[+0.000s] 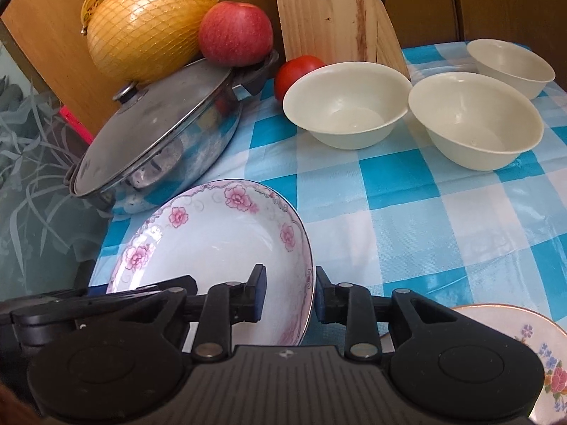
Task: Organize plates and bowls
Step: 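Lift the pink-rose deep plate with the left tool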
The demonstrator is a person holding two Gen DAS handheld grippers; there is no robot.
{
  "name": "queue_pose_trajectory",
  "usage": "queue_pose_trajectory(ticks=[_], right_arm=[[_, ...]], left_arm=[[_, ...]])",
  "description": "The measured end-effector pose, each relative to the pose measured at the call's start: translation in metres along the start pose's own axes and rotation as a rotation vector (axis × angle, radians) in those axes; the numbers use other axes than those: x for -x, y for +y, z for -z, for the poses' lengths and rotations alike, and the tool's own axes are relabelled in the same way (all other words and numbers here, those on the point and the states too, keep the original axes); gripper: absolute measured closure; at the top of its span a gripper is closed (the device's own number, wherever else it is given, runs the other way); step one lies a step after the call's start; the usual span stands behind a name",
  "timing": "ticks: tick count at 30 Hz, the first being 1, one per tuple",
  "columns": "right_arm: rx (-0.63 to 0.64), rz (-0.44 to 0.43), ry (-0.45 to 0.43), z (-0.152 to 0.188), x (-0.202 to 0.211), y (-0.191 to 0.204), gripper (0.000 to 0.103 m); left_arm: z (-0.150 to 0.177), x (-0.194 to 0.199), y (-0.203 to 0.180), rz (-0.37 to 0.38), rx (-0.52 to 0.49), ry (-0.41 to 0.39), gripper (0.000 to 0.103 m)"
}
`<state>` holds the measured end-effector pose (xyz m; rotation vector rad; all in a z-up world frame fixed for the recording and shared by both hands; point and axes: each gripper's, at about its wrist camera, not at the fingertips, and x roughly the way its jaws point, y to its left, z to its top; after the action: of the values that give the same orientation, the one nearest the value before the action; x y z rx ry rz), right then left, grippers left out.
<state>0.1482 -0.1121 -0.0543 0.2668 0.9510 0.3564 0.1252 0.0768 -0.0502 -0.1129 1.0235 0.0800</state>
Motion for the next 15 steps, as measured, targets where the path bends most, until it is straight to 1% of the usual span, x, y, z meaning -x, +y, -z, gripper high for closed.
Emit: queue_pose_trajectory(ticks=[2,6,11,15], right_arm=[[-0.016,0.000,-0.001,-0.001,0.000,-0.003,0.083],[-0.021,-0.003,0.001,0.000,0.001,-0.002,0.084],[-0.020,-0.020,-0.019,-0.001,0.009,0.001,0.085],[-0.004,-0.012,-0.026,0.002,0.013,0.004,0.085]], left_arm=[[-0.001,0.001,0.001,-0.006,0.013,-0.003,0.026],[0.000,0.004,0.003,-0.010,0.017,-0.003,0.029],[0.001,0.008,0.009,-0.001,0.035,-0.001,0.031],[0.002,0.011,0.009,-0.002,0.035,-0.008,0.031]])
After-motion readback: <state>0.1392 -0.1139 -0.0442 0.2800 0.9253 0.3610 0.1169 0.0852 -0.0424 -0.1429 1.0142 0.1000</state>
